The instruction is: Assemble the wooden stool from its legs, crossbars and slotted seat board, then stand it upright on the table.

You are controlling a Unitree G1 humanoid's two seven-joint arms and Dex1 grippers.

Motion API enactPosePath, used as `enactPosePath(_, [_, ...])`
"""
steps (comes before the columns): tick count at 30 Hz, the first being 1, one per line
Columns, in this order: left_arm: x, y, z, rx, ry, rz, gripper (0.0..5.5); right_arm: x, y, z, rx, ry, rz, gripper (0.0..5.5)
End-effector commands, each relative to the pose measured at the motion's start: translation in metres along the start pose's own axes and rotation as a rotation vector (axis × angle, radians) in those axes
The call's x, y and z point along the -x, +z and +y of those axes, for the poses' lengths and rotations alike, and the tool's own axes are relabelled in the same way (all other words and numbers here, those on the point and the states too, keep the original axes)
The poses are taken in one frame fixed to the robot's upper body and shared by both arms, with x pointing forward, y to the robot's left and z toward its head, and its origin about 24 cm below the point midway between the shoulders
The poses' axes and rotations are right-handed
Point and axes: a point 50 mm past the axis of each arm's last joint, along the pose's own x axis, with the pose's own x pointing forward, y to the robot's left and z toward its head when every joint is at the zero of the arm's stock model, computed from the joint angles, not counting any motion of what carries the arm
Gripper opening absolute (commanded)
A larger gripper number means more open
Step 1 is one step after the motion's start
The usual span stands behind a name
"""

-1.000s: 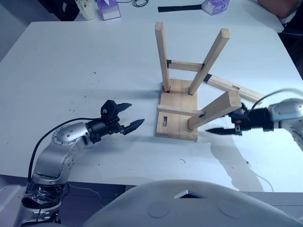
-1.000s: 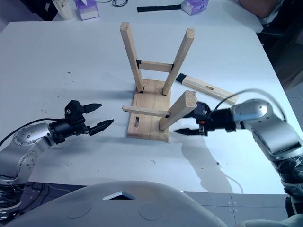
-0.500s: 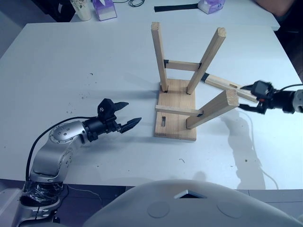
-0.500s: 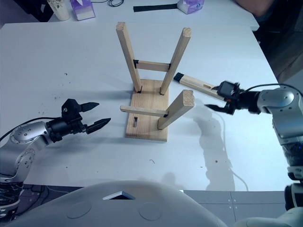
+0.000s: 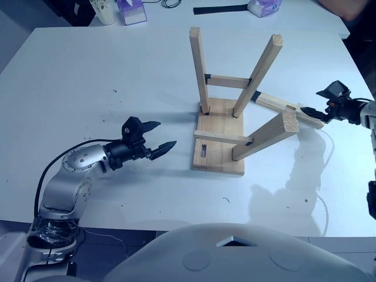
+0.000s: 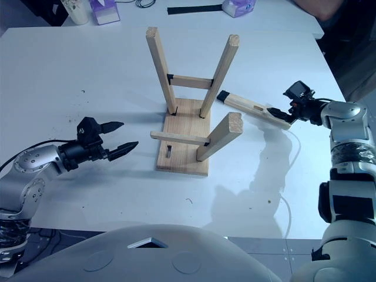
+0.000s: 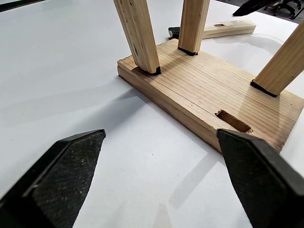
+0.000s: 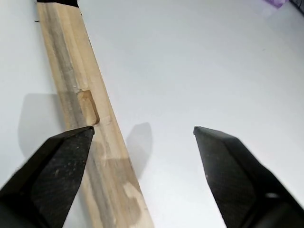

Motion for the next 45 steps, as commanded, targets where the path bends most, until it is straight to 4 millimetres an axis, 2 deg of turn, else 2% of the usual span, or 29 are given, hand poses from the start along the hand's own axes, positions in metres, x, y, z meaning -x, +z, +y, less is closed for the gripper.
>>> enactPosePath(1, [0.0,0.001,0.004,-0.017,-0.005,0.028,4.34,-0.003,0.003,-0.009,-0.123,-0.074,-0.039,3.87])
enactPosePath(4, [-0.001,0.001,0.006,-0.017,-0.009,0.027,4.34,-0.002,-0.001,-0.013,-0.173,-0.134,-0.037,3.87])
enactPosePath(7, [-0.001,0.001,0.005,-0.019,-0.015,0.028,4.34,0.002,-0.02,-0.01,-0.166,-0.129,0.047,3.87])
enactPosePath(12, [0.002,0.0,0.003,-0.011,0.0,0.029,4.34,0.011,-0.062,0.013,-0.139,0.035,0.234,3.87])
enactPosePath(16, [0.003,-0.002,-0.001,-0.004,0.007,0.025,4.34,0.023,-0.075,0.025,-0.116,0.194,0.268,3.87])
enactPosePath(20, [0.008,-0.006,-0.005,0.008,0.035,0.025,4.34,0.039,-0.062,0.037,-0.057,0.364,0.228,3.87])
enactPosePath(25, [0.009,-0.01,-0.01,0.024,0.067,0.016,4.34,0.06,-0.046,0.072,0.107,0.585,0.235,3.87])
enactPosePath(28, [0.008,-0.01,-0.01,0.023,0.069,0.013,4.34,0.059,-0.024,0.093,0.149,0.669,0.153,3.87])
enactPosePath(31, [0.006,-0.008,-0.008,0.018,0.072,0.01,4.34,0.056,0.008,0.104,0.182,0.689,0.02,3.87])
enactPosePath(34, [0.006,-0.009,-0.006,0.018,0.083,0.011,4.34,0.046,0.033,0.096,0.195,0.606,-0.075,3.87])
enactPosePath(37, [0.004,-0.01,-0.007,0.018,0.085,0.009,4.34,0.044,0.036,0.082,0.211,0.534,-0.073,3.87])
enactPosePath(40, [0.004,-0.012,-0.008,0.021,0.088,0.009,4.34,0.046,0.038,0.054,0.367,0.423,-0.022,3.87])
enactPosePath(42, [0.004,-0.013,-0.009,0.025,0.094,0.007,4.34,0.044,0.046,0.031,0.492,0.335,0.008,3.87])
enactPosePath(45, [0.003,-0.013,-0.01,0.027,0.098,0.002,4.34,0.042,0.058,0.012,0.566,0.314,0.012,3.87])
